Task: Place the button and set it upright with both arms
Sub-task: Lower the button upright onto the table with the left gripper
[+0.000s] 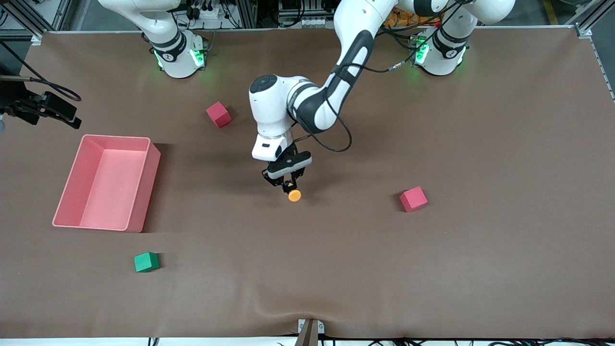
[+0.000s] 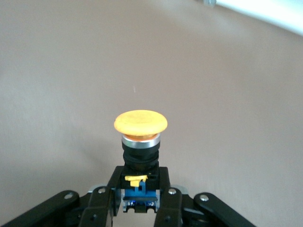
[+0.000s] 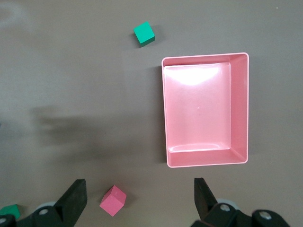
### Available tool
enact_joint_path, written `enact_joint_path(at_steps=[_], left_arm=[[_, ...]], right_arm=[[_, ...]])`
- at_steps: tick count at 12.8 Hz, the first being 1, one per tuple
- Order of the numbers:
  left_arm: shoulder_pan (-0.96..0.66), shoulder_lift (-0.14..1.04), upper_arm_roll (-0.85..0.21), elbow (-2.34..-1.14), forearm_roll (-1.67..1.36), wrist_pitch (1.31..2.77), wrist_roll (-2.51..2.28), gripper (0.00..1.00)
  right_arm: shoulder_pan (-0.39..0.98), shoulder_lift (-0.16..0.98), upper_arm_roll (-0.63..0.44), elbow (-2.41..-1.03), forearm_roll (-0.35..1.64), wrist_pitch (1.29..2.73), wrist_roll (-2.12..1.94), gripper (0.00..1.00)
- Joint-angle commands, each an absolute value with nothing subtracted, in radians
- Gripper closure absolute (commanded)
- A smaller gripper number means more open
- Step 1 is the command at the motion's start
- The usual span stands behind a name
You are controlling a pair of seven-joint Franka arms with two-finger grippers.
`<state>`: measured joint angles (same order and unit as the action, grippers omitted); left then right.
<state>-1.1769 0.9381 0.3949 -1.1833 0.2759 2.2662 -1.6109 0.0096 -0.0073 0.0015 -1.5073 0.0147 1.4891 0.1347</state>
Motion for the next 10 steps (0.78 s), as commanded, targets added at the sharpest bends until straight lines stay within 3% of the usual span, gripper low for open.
enact_joint_path(at_steps=[1, 10], left_arm=[[-1.184, 0.969, 0.411, -1.193, 0.44, 2.292, -1.77, 1.0], [-1.245, 1.092, 0.383, -1.212, 0.977, 2.289, -2.296, 1.0]], right_arm=[[0.002, 0.006, 0.006, -1.479, 0.029, 1.47, 0.126, 0.0], [0.005, 0.006, 0.008, -1.48, 0.031, 1.48, 0.126, 0.0]])
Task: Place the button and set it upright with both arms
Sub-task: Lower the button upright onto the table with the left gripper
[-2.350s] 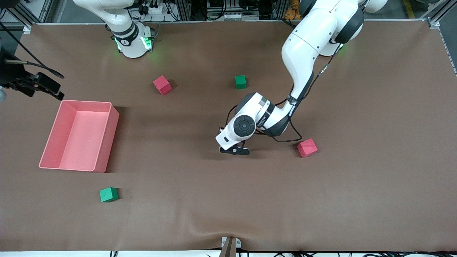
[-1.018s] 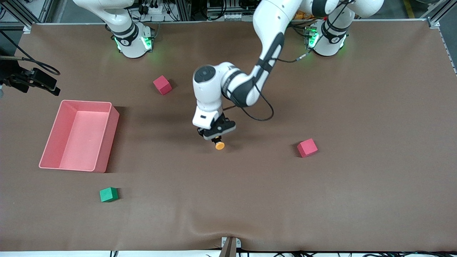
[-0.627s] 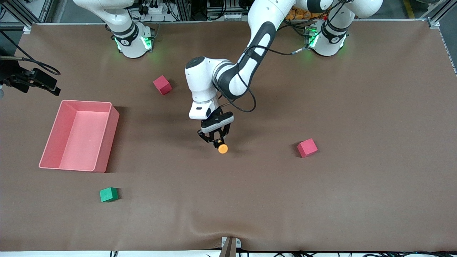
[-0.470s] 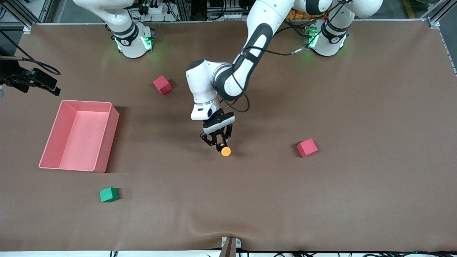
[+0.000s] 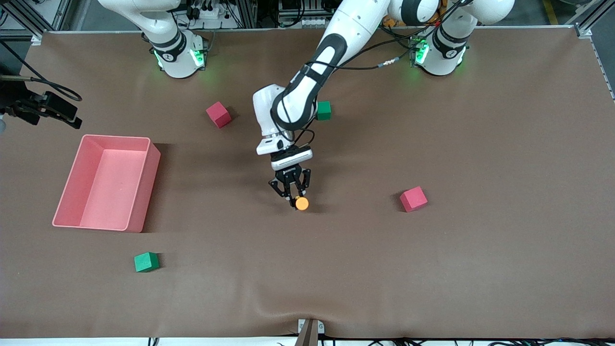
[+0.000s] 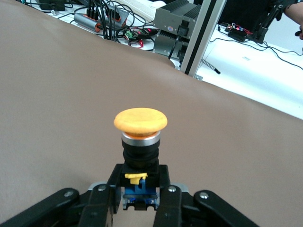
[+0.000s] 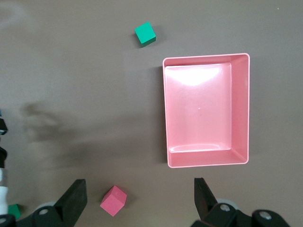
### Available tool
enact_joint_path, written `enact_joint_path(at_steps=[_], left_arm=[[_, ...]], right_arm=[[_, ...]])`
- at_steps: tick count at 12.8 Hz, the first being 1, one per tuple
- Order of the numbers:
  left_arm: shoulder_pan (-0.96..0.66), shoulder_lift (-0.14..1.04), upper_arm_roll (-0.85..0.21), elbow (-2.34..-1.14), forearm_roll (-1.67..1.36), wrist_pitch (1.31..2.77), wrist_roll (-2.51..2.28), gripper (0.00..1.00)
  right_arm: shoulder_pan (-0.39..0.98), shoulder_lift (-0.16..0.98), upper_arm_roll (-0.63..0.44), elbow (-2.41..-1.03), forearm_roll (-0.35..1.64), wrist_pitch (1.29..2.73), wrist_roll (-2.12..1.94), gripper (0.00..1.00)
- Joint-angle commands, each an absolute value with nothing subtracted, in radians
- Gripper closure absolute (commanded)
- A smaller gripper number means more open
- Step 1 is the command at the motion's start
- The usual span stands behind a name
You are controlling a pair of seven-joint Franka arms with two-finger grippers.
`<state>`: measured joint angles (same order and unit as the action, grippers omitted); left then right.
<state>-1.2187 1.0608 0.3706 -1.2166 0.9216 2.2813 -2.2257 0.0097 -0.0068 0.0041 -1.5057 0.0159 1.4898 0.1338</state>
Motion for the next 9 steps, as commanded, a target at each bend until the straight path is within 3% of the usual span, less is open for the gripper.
enact_joint_path(at_steps=[1, 9], left_arm=[[-1.255, 1.097, 0.383, -1.212, 0.997, 2.278, -2.312, 1.0], [-1.275, 1.19, 0.385, -1.209, 1.127, 2.214, -2.341, 1.0]], right_arm=[[0.005, 0.006, 0.008, -1.482, 0.031, 1.479, 0.126, 0.0], [0.005, 0.008, 0.008, -1.482, 0.032, 1.485, 0.126, 0.0]])
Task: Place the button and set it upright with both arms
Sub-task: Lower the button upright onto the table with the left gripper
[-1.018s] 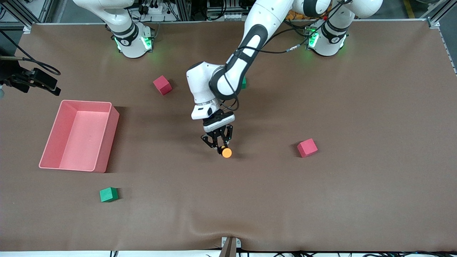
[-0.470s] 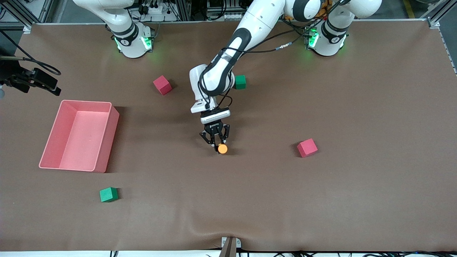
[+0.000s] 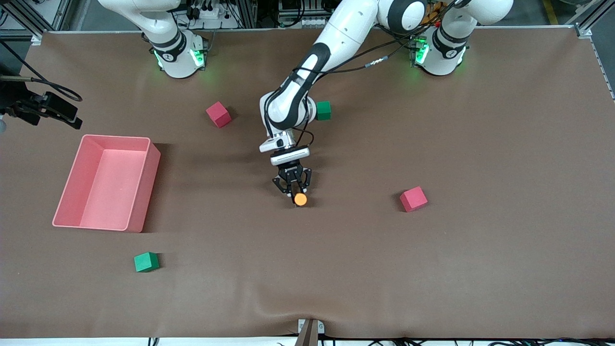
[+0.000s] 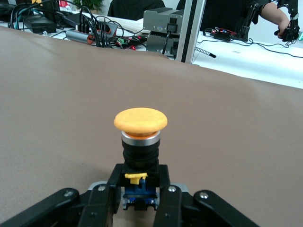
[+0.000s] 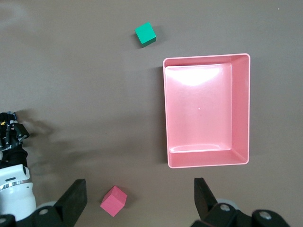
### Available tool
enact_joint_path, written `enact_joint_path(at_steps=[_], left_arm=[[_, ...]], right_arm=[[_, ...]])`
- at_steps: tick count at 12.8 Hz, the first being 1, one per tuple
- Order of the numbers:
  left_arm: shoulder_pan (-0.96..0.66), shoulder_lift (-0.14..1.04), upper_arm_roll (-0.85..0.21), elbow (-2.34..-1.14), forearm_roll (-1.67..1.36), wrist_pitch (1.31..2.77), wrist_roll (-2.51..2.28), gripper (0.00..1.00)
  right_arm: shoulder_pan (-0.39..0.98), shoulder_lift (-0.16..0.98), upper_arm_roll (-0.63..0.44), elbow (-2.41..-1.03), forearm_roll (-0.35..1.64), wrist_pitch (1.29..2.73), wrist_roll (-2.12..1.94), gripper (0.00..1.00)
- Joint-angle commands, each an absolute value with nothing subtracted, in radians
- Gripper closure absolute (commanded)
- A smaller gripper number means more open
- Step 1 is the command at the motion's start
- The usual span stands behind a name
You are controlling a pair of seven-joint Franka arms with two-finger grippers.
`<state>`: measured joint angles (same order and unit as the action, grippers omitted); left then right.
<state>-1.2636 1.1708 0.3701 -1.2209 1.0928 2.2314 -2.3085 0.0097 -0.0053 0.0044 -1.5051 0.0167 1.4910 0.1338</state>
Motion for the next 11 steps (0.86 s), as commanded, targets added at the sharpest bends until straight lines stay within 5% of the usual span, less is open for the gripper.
enact_joint_path(at_steps=[1, 4, 7, 11], left_arm=[[-1.279, 1.192, 0.384, -1.209, 1.127, 2.212, -2.339, 1.0], [-1.285, 1.195, 0.347, -1.212, 1.123, 2.212, -2.333, 0.99], [-1.285, 1.192, 0.327, -1.226, 1.117, 2.195, -2.291, 0.0], [-1.285, 1.175, 0.287, -1.226, 1.048, 2.161, -2.218, 0.0]], right_arm=[[0.005, 0.006, 0.008, -1.482, 0.032, 1.485, 0.126, 0.0], [0.008, 0.006, 0.008, -1.482, 0.035, 1.485, 0.126, 0.0], [0.008, 0.006, 0.008, -1.482, 0.035, 1.485, 0.126, 0.0], [0.008, 0.006, 0.008, -1.482, 0.035, 1.483, 0.126, 0.0]])
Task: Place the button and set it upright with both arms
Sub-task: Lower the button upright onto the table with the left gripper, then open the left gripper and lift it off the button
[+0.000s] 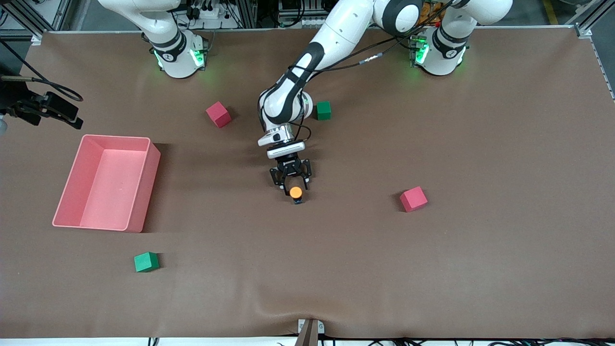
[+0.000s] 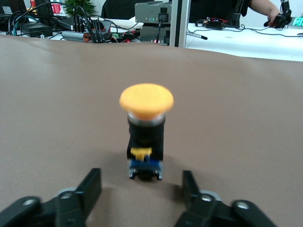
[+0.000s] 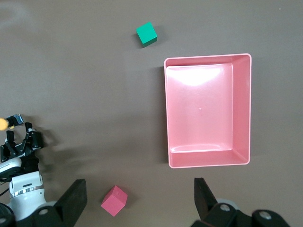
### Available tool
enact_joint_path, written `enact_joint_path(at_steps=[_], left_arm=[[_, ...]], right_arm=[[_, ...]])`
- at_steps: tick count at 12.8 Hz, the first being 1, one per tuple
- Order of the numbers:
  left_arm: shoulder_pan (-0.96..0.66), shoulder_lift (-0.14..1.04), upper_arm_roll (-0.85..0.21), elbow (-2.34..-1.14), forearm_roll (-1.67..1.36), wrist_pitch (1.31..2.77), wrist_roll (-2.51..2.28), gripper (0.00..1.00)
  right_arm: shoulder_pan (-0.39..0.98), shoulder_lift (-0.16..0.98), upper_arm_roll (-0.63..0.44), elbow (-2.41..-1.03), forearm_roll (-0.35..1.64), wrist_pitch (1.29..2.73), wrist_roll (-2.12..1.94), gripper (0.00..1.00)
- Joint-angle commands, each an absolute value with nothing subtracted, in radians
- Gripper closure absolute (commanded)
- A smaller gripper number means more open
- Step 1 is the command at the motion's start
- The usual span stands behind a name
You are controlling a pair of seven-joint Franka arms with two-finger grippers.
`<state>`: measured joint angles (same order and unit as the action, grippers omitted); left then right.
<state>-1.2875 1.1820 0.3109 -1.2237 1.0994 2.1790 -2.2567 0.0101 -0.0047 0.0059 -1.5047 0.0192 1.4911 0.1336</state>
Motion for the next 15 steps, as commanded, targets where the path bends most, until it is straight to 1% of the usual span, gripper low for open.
enact_joint_path(at_steps=[1, 5, 7, 12, 15], left_arm=[[-1.285, 1.151, 0.269, -1.224, 0.995, 2.134, -2.168, 0.0], [-1.285, 1.068, 0.206, -1.223, 0.798, 2.028, -2.039, 0.0], [-1.287, 1.022, 0.177, -1.223, 0.749, 1.942, -1.964, 0.0], [-1.287, 0.882, 0.143, -1.218, 0.595, 1.864, -1.783, 0.0], [-1.281, 0.781, 0.149, -1.216, 0.517, 1.806, -1.599, 0.0]], right_arm=[[0.006, 0.006, 0.008, -1.482, 0.035, 1.482, 0.126, 0.0], [0.006, 0.008, 0.008, -1.482, 0.035, 1.485, 0.126, 0.0], [0.006, 0.008, 0.008, -1.482, 0.035, 1.486, 0.126, 0.0], [0.006, 0.006, 0.006, -1.482, 0.035, 1.485, 0.126, 0.0], [0.006, 0.008, 0.006, -1.482, 0.035, 1.485, 0.126, 0.0]])
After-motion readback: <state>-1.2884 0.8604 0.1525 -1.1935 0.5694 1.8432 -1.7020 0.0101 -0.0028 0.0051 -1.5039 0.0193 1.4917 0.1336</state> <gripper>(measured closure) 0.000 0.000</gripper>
